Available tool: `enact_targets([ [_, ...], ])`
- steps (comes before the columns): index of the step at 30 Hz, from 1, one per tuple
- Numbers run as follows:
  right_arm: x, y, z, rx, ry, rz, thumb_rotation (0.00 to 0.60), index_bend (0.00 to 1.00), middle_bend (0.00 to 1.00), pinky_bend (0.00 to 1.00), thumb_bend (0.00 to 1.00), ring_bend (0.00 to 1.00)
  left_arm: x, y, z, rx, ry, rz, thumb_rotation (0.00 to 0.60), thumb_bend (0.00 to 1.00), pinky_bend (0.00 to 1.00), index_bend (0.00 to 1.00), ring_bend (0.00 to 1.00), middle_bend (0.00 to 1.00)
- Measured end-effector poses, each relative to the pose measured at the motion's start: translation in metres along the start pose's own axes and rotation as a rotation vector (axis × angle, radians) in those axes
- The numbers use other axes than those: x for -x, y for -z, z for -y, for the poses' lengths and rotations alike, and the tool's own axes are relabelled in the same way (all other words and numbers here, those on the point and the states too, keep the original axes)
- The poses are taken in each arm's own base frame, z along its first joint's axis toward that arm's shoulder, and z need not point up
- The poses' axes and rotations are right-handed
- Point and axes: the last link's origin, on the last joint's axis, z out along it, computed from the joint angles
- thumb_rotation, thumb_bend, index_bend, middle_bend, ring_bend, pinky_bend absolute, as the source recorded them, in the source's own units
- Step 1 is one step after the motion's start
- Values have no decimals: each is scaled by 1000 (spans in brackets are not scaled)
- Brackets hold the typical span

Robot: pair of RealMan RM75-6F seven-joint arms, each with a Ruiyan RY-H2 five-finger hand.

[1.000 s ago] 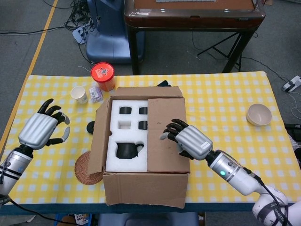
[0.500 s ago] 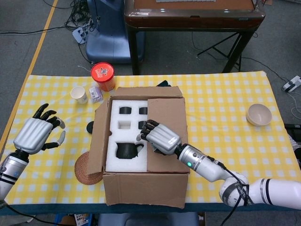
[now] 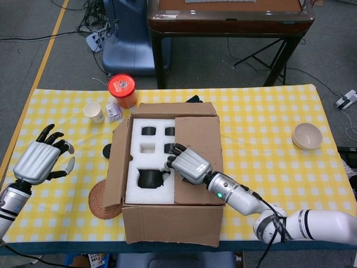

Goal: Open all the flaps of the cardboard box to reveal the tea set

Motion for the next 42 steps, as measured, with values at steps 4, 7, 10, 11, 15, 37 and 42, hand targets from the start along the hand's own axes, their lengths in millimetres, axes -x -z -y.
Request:
enact_targets([
  [4, 0, -2, 0, -2, 4, 2, 600, 387, 380, 93, 1000, 157, 1, 0, -1, 2, 3, 4, 157, 528, 0, 511, 192, 416],
  [7, 2, -2, -1, -2, 8, 8, 600, 400, 404, 93, 1000, 157, 1, -1, 0, 1, 0, 5, 161, 528, 0, 511, 192, 416],
  [10, 3, -1, -2, 1, 15, 15, 600, 410, 427, 93, 1000, 158, 2, -2, 1, -1, 6, 9, 162, 528, 0, 511, 192, 416],
  [11, 3, -1, -2, 0, 16, 14, 600, 413, 430, 93, 1000, 158, 3, -2, 1, -1, 7, 10, 162, 528, 0, 511, 192, 416],
  [15, -1, 1, -2, -2, 11, -5, 600, 424, 443, 93, 1000, 164, 4, -4, 1, 0, 8, 14, 160, 529, 0, 511, 192, 416],
  [37, -37, 48, -11, 19, -7, -160, 600, 425, 474, 93, 1000, 187, 2, -14, 3, -5, 5, 5, 163, 528, 0, 512, 192, 416],
  [42, -47, 65, -13, 32, -1, -203, 600, 426, 487, 93, 1000, 197, 1, -16, 3, -3, 2, 4, 164, 528, 0, 512, 192, 416],
])
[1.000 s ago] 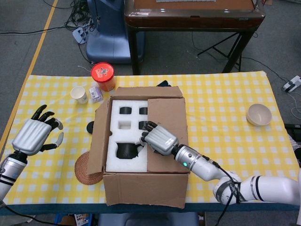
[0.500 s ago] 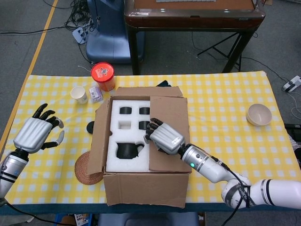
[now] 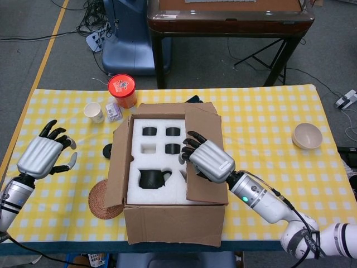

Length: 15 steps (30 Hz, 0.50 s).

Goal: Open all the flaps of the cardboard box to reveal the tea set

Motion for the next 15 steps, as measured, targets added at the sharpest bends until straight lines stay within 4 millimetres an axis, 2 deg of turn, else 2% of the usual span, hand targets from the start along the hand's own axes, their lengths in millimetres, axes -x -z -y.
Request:
enact_targets([
  [15, -26, 48, -20, 93, -2, -96, 600, 426, 489, 93, 1000, 201, -7, -3, -7, 18, -14, -11, 164, 528, 0, 511, 192, 416],
])
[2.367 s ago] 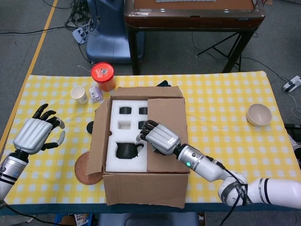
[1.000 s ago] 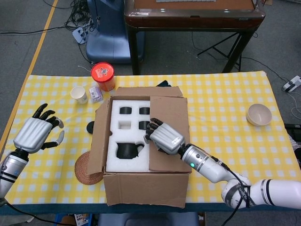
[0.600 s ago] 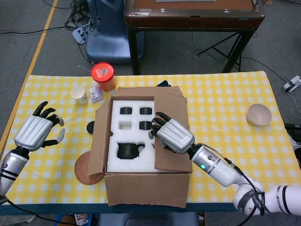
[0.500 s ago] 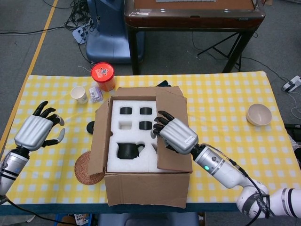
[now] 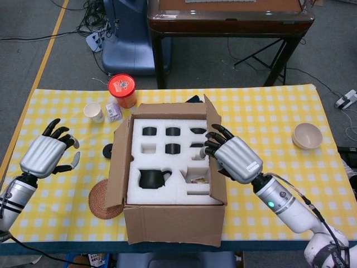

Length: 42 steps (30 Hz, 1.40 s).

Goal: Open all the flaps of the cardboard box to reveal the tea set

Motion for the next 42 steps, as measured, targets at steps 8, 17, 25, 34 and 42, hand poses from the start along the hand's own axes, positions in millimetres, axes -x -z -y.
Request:
enact_targets([
  [8, -15, 27, -13, 57, 7, -38, 600, 426, 489, 93, 1000, 201, -3, -2, -5, 9, -7, -1, 162, 528, 0, 512, 192, 416],
  [17, -22, 60, -34, 155, -1, -52, 600, 426, 492, 93, 1000, 202, -6, -2, -10, 17, -10, 0, 165, 528, 0, 512, 192, 416],
  [25, -17, 91, -59, 269, -10, -25, 600, 426, 492, 93, 1000, 202, -6, -2, -13, 20, -8, -5, 163, 528, 0, 511, 192, 416],
  [34, 2, 115, -85, 380, -28, 37, 600, 425, 455, 93, 994, 202, -2, 0, -10, 5, 10, 0, 162, 528, 0, 511, 192, 416],
  [42, 18, 128, -88, 423, -61, 42, 600, 264, 257, 97, 476, 188, 5, 5, -3, -26, 61, -10, 163, 512, 0, 457, 192, 408],
])
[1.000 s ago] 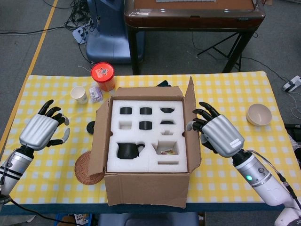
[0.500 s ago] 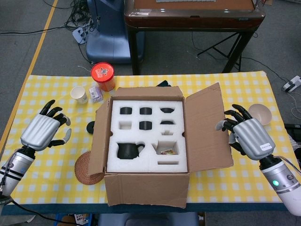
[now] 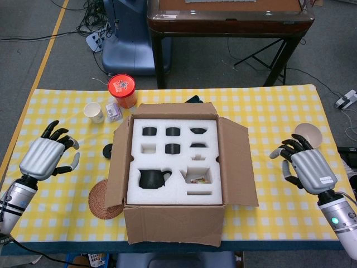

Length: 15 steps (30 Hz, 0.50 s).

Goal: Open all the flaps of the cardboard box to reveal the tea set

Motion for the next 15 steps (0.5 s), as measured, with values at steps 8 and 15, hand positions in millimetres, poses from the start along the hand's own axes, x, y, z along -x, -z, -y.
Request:
enact_targets([
  [8, 19, 22, -15, 63, -12, -4, 600, 68, 171, 162, 483, 155, 14, 15, 22, -91, 98, -28, 285, 394, 0, 277, 145, 325],
  [15, 37, 48, -32, 124, -19, -42, 600, 68, 165, 162, 482, 154, 36, 48, 43, -220, 132, -31, 391, 394, 0, 269, 131, 286],
])
